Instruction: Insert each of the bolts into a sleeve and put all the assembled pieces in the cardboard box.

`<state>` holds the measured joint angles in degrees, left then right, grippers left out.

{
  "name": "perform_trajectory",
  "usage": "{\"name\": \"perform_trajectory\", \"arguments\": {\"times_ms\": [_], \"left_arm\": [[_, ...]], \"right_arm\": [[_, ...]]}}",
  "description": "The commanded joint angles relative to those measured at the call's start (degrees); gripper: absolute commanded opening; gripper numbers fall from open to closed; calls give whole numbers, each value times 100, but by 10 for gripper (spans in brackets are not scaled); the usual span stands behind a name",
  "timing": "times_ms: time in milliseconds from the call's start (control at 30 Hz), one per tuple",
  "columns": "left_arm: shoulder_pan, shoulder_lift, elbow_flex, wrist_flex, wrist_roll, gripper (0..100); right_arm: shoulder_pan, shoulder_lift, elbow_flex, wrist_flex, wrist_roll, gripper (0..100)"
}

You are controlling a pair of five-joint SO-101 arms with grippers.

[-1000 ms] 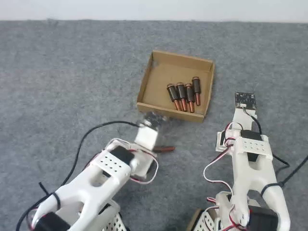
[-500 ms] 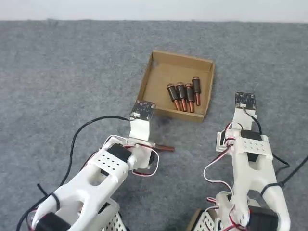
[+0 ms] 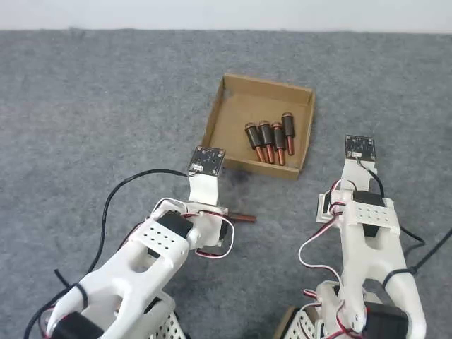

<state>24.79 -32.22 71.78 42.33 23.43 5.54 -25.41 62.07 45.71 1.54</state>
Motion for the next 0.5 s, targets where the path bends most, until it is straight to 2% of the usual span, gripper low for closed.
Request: {"name": "perform_trajectory", "arguments": {"times_ms": [0,133,333,467], "left_arm": [[-26,53,-303,-114,62,34],[-26,281,-391,-97,62,32],[-35,1486,-1182,211,53,9],[-53,1644,-1367,290,53,10]], "right_arm": [[-40,-259,26,-57,97,7],[-40,-259,26,-66,97,7],[-40,-259,26,-75,97,7],[-40,-259,26,-75,97,7]]}}
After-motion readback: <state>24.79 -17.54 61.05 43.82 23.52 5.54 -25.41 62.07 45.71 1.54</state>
